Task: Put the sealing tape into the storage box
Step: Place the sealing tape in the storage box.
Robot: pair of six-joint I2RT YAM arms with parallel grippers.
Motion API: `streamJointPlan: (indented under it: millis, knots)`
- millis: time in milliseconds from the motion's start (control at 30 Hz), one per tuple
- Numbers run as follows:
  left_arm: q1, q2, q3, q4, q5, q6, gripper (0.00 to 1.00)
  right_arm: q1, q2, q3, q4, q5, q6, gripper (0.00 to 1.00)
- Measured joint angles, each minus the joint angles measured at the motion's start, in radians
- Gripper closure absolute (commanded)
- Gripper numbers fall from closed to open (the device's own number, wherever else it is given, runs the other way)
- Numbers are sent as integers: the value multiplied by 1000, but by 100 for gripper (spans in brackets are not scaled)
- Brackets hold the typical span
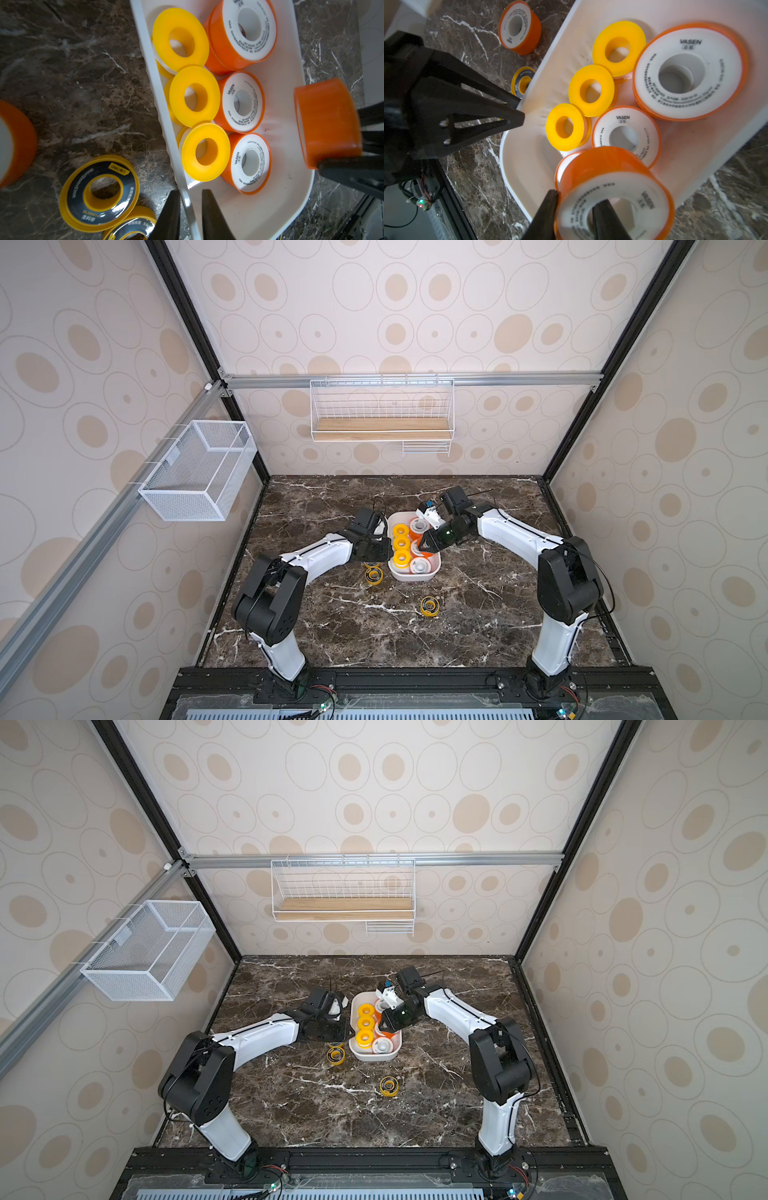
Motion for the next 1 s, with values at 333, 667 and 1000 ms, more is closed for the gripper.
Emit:
streamJointPlan:
  millis: [333, 667, 1000]
  knots:
    - [0, 1, 0, 2, -16, 0, 76, 26, 53, 58, -20, 94, -9, 70]
    - [0, 6, 0, 2, -26, 0, 76, 44, 93, 96, -38, 137, -16, 69]
    - [0, 6, 0, 2, -28, 0, 76, 49, 123, 122, -53, 151, -22, 69]
